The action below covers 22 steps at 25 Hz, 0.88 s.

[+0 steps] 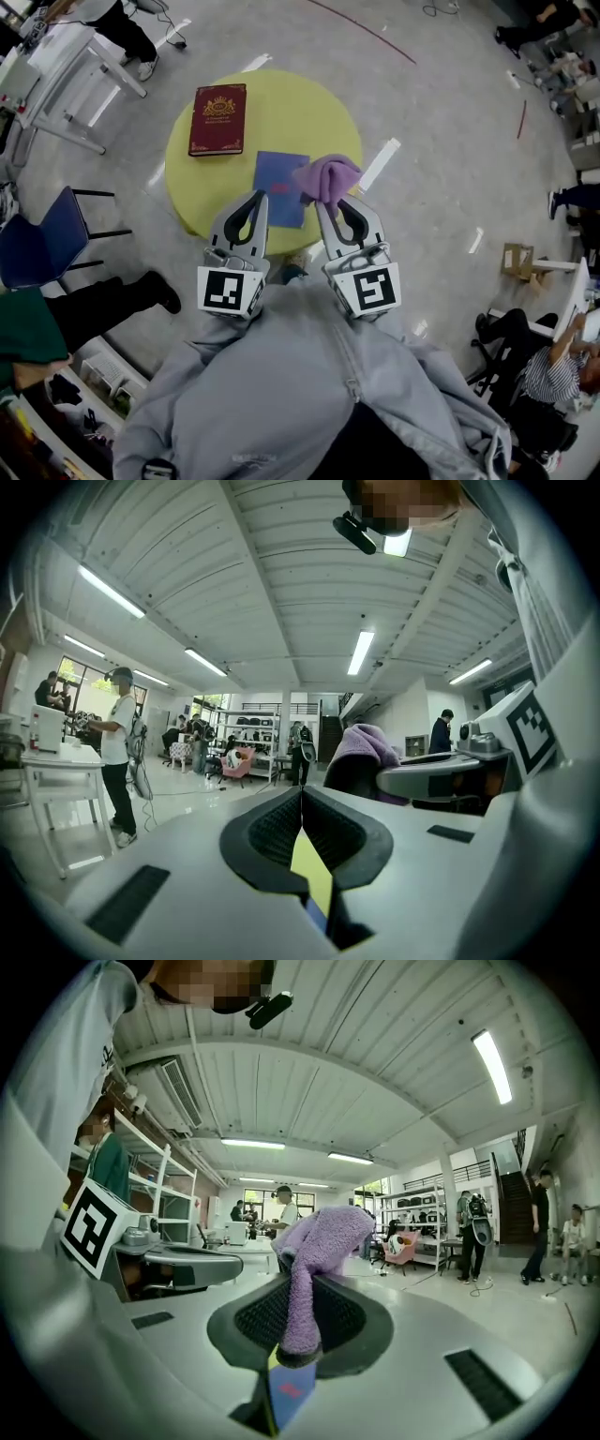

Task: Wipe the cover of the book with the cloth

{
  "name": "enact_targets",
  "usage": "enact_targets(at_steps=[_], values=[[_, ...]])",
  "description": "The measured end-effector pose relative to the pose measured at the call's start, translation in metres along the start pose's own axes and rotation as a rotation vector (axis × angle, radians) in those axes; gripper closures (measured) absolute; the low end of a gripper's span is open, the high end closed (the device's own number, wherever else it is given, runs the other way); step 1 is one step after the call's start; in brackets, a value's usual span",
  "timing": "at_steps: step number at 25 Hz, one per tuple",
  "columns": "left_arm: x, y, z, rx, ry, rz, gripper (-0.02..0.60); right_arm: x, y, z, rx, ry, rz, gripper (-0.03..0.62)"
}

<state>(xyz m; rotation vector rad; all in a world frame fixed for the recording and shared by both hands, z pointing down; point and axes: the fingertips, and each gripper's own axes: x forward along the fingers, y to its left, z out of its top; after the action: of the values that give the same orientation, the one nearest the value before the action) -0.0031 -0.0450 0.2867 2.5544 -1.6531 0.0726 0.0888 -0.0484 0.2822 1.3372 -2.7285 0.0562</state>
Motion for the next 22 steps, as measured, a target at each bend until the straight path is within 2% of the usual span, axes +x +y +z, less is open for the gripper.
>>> enact_targets(at_steps=[11,14,17,22], values=[[0.012,0.019,-0.009,-0.002,0.012,0.053,0.563,0.029,-0.006,-0.013,-0.013,0.023,0.092,0.522],[0.011,0.023,-0.012,-0.008,0.020,0.048,0.563,0.033,0.000,-0.013,-0.009,0.038,0.112,0.522],[0.013,0.028,-0.009,-0.003,0.026,0.036,0.563,0.040,0.004,-0.007,0.056,0.038,0.101,0.522],[0.019,0.036,0.003,0.010,0.028,0.009,0.563,0.048,0.003,-0.003,-0.011,0.040,0.112,0.522]])
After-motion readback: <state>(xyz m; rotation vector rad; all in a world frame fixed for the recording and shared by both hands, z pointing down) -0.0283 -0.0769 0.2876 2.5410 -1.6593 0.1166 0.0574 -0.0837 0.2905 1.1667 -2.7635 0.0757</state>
